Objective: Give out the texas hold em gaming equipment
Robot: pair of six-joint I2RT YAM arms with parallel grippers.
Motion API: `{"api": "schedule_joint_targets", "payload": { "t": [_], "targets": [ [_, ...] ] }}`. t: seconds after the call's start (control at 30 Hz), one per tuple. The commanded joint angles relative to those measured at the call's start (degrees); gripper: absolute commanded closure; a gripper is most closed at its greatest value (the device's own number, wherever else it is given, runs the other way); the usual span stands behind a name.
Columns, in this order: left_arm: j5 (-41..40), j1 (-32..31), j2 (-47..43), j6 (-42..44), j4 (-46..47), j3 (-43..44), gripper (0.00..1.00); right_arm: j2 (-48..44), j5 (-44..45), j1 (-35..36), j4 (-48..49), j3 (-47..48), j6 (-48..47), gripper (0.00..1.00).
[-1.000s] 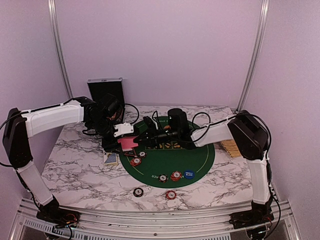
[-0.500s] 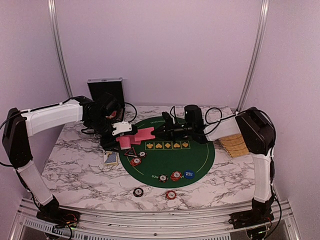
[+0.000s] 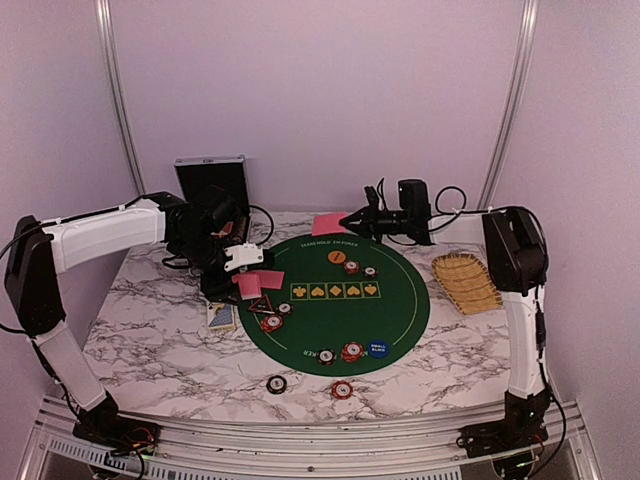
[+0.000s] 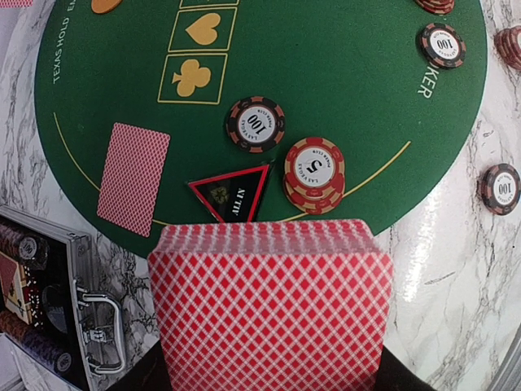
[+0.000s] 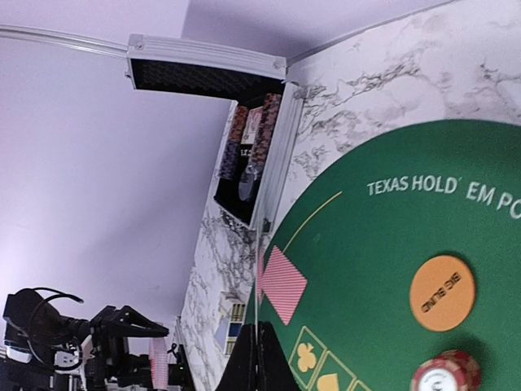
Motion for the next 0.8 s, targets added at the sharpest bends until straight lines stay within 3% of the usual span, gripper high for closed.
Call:
{"api": "schedule_joint_targets", "payload": {
  "t": [0.0,0.37,0.57,0.77],
  "targets": [
    [1.43,0.18,-1.82,-0.01,-1.57,-0.38,1.0,6.3,3.39,-1.5,-11.59,8.35,-6.78,1.0],
    [1.51,0.18,-2.0,0.11,-1.98,-0.58,1.0,12.7,7.29,-3.29,-18.54,13.88,-9.98,1.0],
    [1.49,0.11,-2.36,0.46,-2.31,-0.62,1.0,17.59,10.69,-3.73,-31.08,23.8,-17.08,1.0],
    [1.83,-0.08,-2.01,0.03,-2.5,-0.69,1.0,16.68,13.92,-4.01,-35.0,23.26,-20.34,0.86]
  ]
}}
